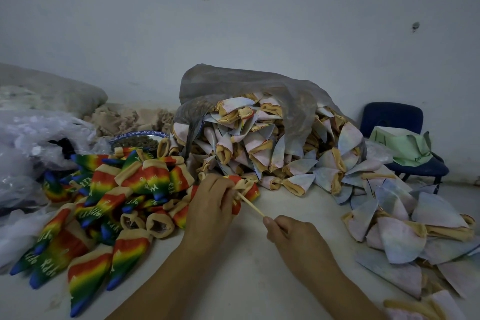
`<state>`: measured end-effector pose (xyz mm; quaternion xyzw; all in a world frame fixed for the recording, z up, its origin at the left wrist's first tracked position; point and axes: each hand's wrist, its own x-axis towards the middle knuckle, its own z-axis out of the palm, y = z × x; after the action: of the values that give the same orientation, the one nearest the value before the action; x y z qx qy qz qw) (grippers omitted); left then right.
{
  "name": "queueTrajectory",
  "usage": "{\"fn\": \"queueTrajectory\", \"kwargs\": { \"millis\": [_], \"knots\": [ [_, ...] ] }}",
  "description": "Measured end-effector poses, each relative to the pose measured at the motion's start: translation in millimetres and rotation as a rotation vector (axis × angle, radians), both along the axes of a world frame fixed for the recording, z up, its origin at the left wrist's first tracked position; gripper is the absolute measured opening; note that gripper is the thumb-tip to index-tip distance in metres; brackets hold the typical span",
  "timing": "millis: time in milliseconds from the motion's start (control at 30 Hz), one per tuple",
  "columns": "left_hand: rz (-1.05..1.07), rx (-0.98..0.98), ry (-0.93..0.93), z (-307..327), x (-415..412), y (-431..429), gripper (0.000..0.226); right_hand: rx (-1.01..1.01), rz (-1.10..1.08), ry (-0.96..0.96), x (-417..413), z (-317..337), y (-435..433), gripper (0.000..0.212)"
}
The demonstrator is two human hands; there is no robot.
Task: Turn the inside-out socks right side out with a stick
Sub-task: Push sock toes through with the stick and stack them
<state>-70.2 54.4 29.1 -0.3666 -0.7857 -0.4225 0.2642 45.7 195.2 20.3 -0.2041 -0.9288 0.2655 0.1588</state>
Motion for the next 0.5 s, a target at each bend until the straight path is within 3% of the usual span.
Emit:
{"fn": "queueTrajectory", "kwargs": {
  "millis": [233, 500],
  "knots": [
    [-0.055, -0.002, 0.0, 1, 12, 9, 0.012, -0.154, -0.025, 0.067, -5, -5, -11, 0.036],
    [-0.005, 0.203, -0.098, -8, 13, 13, 0.006, -0.262, 0.012, 0.079, -6, -3, -13, 0.039]
  ]
}}
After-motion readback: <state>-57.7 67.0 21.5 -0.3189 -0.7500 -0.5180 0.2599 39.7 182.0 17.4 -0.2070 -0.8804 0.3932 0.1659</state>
